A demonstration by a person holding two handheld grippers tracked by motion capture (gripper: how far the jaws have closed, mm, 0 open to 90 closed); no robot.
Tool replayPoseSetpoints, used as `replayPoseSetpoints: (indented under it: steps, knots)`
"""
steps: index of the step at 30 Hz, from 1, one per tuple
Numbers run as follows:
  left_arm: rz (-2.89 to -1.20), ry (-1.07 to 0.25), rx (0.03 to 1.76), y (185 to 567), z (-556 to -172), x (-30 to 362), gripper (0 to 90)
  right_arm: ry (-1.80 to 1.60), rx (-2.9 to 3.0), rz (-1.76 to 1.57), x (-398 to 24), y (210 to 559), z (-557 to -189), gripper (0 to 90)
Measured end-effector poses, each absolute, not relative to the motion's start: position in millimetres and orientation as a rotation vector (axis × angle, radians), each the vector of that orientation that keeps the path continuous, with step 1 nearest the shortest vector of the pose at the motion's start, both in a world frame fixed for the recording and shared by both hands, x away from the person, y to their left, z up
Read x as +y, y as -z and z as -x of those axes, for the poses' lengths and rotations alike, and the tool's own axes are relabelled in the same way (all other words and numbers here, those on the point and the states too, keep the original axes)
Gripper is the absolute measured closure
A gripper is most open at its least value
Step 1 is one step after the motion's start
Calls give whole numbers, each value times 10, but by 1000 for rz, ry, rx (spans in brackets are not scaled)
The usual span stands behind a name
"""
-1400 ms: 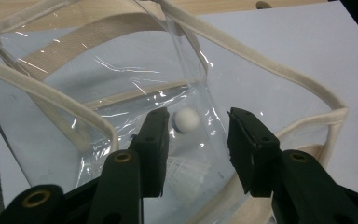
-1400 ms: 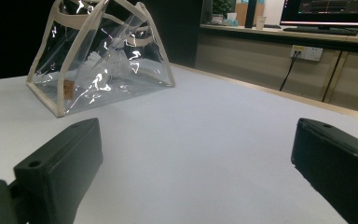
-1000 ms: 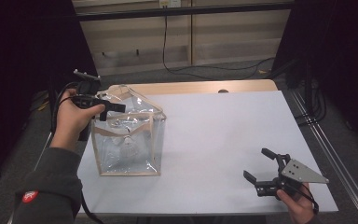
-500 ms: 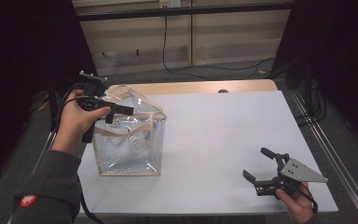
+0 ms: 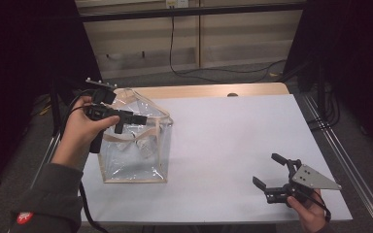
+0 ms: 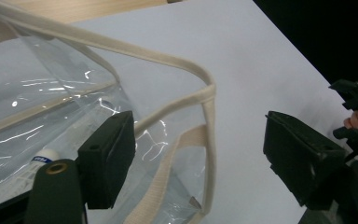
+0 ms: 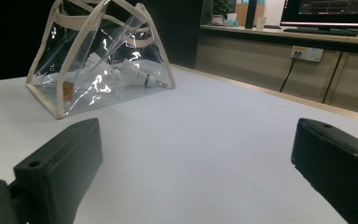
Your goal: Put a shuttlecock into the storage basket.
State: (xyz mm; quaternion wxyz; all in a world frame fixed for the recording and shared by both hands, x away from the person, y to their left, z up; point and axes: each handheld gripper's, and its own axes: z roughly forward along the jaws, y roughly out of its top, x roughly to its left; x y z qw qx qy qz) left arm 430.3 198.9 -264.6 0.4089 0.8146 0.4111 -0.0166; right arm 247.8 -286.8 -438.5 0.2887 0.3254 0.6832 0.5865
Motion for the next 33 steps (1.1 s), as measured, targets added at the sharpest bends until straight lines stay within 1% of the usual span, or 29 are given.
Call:
replayPoseSetpoints:
  steps: [5, 12, 33]
  knots:
    - [-2042, 67, 1000, 2677, -4265, 1991, 221, -1566, 1826, -865, -2849, 4388, -2481, 19]
    - [-2026, 69, 960, 2670, -4188, 2017, 199, -1568, 1824, -869, -2861, 4389, -2479, 18]
    - [-2039, 128, 851, 2754, -4073, 1920, 178, -1572, 1821, -867, -2852, 4385, -2473, 19]
